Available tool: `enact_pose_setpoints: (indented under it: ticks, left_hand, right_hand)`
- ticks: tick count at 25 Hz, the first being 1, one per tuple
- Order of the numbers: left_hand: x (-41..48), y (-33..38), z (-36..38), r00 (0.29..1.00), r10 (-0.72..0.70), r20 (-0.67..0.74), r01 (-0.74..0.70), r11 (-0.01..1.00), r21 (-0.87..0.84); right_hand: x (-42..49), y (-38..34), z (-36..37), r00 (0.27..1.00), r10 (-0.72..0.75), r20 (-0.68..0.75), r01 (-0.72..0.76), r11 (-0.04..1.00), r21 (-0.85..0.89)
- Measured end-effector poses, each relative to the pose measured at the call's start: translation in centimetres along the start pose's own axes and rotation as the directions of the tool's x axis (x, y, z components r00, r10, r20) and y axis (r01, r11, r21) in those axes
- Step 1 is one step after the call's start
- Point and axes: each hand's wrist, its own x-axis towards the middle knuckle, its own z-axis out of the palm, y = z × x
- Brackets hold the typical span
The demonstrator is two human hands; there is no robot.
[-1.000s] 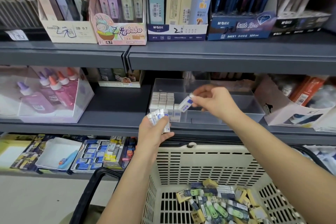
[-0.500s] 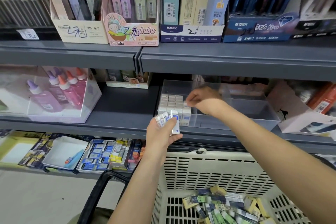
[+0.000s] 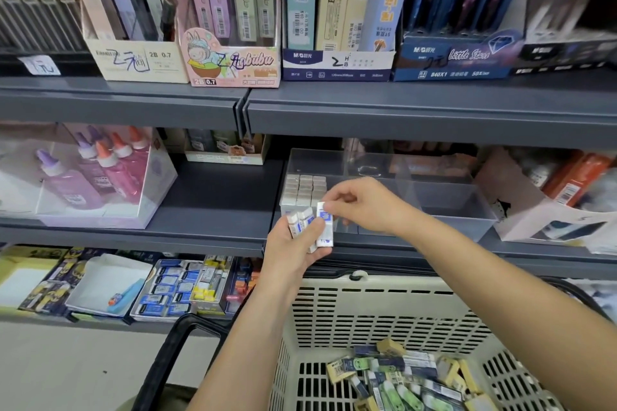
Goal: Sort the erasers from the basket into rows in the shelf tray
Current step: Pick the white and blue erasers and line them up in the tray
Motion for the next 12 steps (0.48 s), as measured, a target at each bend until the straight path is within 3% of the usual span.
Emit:
enact_pose_setpoints:
  ticks: [5,9,12]
  left_hand:
    - [0.4,0.3,0.2,0.995,-0.052,-0.090,0.046,0.997,-0.067]
    - [0.2,0.2,0.2,0.994,-0.090,0.058,0.097,0.988,-0.124]
    - [0.1,0.2,0.2,0.982,-0.099,0.159,0.134,0.965,-0.224]
  right_hand:
    - [0.7,0.1,-3.2,0.975,0.141,-0.171,-0.097,0.965,0.246]
    - [0.2,0.5,-2.2,0.999,0.032,-0.004,-0.029,0.950,0.310]
    - [-0.1,0.8,-1.5,1.000,0.019,0.015,-0.024,0.931,0.364]
